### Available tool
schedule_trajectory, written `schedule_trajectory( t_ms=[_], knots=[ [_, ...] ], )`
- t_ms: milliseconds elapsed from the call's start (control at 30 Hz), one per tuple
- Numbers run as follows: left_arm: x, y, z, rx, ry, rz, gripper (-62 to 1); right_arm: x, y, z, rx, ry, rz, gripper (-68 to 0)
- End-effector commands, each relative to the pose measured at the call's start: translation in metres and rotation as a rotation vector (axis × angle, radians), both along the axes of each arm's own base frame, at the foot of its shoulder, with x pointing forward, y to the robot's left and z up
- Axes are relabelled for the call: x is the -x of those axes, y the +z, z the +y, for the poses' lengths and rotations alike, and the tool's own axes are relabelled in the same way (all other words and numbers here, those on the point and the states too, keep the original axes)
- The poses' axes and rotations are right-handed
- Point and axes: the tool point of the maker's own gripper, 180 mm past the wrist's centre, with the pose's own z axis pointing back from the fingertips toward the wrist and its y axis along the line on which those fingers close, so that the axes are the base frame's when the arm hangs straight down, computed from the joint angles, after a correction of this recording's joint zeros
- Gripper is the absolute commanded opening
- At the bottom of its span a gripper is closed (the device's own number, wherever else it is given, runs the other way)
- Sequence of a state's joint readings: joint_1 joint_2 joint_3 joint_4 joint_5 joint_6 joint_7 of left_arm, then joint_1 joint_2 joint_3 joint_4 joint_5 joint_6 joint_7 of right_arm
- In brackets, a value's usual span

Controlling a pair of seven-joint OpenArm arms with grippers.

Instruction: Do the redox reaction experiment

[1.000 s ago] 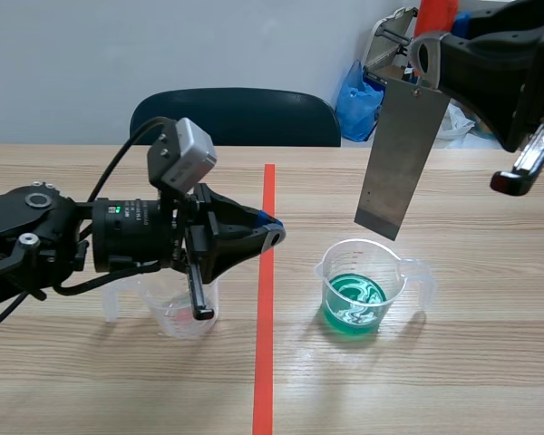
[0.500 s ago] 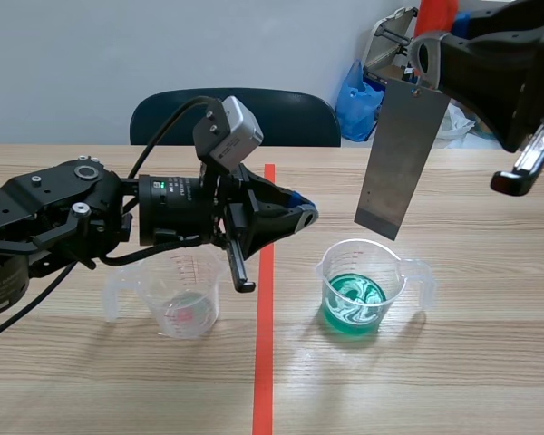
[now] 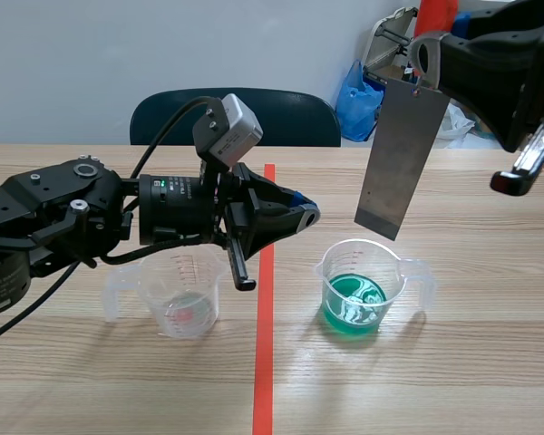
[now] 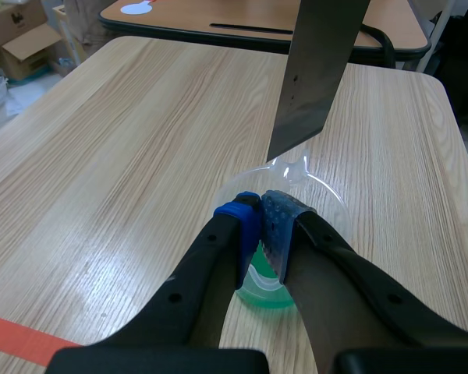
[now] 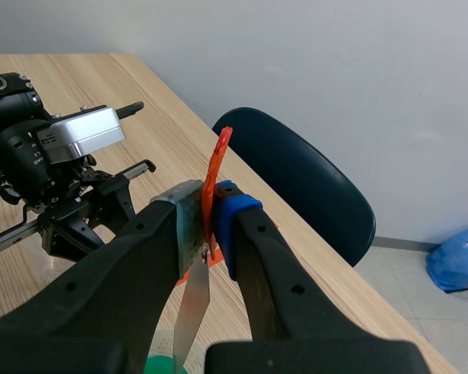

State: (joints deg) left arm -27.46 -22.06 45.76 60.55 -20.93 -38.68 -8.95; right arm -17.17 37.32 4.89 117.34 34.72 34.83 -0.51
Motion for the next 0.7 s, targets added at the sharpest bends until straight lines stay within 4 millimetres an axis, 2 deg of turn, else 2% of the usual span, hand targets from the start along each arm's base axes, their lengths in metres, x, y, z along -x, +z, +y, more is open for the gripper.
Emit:
schedule_trajectory(
  t_ms=[0, 467, 567, 667],
  knots=[
    [-0.002, 0.012, -0.005, 0.026, -0.008, -0.017, -58.2, 0.000, 0.009, 0.000, -0.010, 0.005, -0.029, -66.9],
    [-0.005, 0.009, -0.003, 0.017, -0.001, -0.014, -58.2, 0.000, 0.009, 0.000, -0.010, 0.005, -0.029, -66.9],
    [-0.008, 0.002, 0.009, -0.012, 0.015, -0.008, -58.2, 0.000, 0.009, 0.000, -0.010, 0.005, -0.029, -66.9],
    [-0.015, 0.000, 0.039, -0.020, 0.064, 0.012, -58.2, 0.000, 0.009, 0.000, -0.010, 0.005, -0.029, -66.9]
  ],
)
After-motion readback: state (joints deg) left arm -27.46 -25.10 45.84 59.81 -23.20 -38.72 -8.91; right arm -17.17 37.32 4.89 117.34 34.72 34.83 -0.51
